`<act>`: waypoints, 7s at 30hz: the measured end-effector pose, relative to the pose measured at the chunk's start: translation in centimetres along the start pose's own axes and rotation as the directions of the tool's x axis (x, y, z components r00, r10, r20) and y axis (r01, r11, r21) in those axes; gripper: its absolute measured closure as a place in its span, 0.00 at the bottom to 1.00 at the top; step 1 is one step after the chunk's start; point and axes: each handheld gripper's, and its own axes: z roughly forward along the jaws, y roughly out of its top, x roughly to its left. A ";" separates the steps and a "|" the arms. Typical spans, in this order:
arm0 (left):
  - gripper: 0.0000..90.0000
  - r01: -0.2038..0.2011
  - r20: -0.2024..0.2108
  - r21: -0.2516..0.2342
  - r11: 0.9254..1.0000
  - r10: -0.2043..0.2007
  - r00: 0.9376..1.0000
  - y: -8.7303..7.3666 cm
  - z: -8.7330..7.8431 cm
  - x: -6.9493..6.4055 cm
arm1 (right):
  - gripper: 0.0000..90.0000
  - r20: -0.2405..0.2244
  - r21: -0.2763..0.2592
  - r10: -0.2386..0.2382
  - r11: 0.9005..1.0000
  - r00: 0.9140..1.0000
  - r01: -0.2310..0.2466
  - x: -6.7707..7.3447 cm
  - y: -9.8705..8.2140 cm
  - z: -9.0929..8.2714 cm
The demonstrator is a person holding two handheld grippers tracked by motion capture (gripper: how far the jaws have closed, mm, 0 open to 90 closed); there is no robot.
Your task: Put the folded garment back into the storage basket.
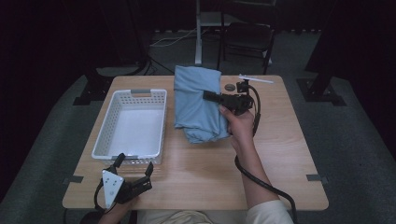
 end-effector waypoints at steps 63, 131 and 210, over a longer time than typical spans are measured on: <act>0.03 0.006 0.009 -0.013 1.000 -0.006 1.000 0.0 -0.1 0.0 | 0.68 -0.142 0.093 0.098 0.992 0.985 -0.086 6.0 -1.8 16.2; 0.03 0.006 0.018 -0.018 1.000 -0.005 1.000 -0.1 -0.2 0.1 | 0.66 0.005 0.249 0.100 0.964 0.995 -0.098 5.1 -5.6 23.4; 0.03 0.005 0.018 -0.015 1.000 -0.005 1.000 0.0 -0.2 0.1 | 0.01 -0.108 0.148 -0.512 0.839 0.852 0.523 7.6 -9.2 17.9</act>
